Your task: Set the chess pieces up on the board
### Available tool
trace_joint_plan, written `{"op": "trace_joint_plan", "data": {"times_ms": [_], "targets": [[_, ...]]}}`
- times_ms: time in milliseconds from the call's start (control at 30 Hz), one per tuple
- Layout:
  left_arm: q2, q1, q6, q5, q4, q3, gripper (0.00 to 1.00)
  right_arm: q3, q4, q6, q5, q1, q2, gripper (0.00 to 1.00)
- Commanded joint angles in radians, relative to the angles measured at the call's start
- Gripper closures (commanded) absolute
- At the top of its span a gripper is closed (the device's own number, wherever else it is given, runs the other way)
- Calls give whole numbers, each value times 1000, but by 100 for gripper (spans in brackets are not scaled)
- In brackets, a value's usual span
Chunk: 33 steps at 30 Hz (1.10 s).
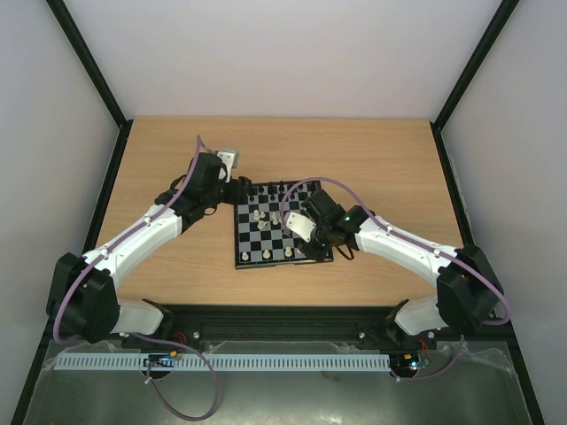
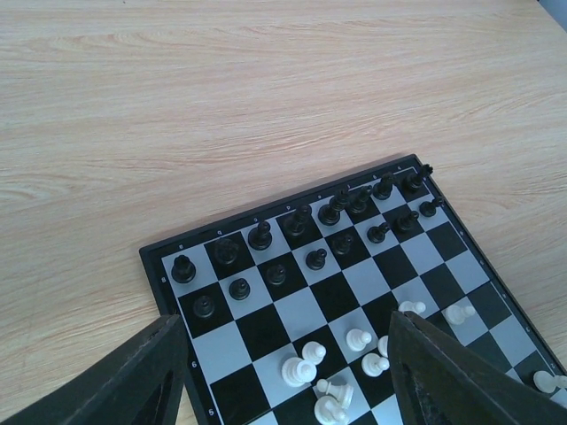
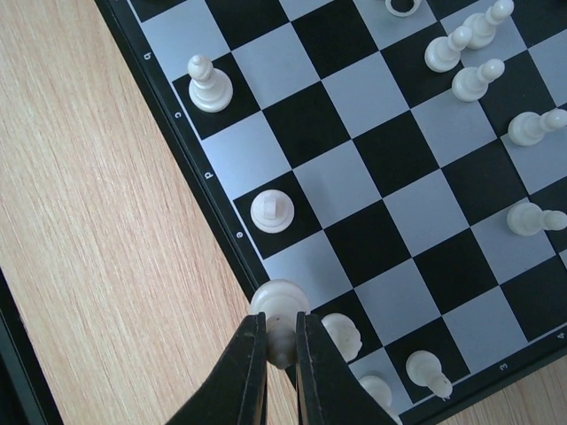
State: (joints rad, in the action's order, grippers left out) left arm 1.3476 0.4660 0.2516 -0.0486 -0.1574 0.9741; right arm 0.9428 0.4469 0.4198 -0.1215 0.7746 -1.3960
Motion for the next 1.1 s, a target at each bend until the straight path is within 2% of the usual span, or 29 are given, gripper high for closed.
{"op": "trace_joint_plan", "data": {"times_ms": [0, 867, 967, 1067], "targets": [[-16, -3, 5, -2, -14, -1, 36, -18, -16, 7, 5, 8, -32, 93], [-5, -3, -6, 3, -24, 1, 35, -12, -58, -7, 54, 10, -180, 92], [-2, -3, -7, 0, -24, 3, 35, -12, -53, -6, 60, 9, -182, 90], [1, -3, -5, -3, -24, 2, 35, -5, -38, -14, 60, 10, -177, 83]]}}
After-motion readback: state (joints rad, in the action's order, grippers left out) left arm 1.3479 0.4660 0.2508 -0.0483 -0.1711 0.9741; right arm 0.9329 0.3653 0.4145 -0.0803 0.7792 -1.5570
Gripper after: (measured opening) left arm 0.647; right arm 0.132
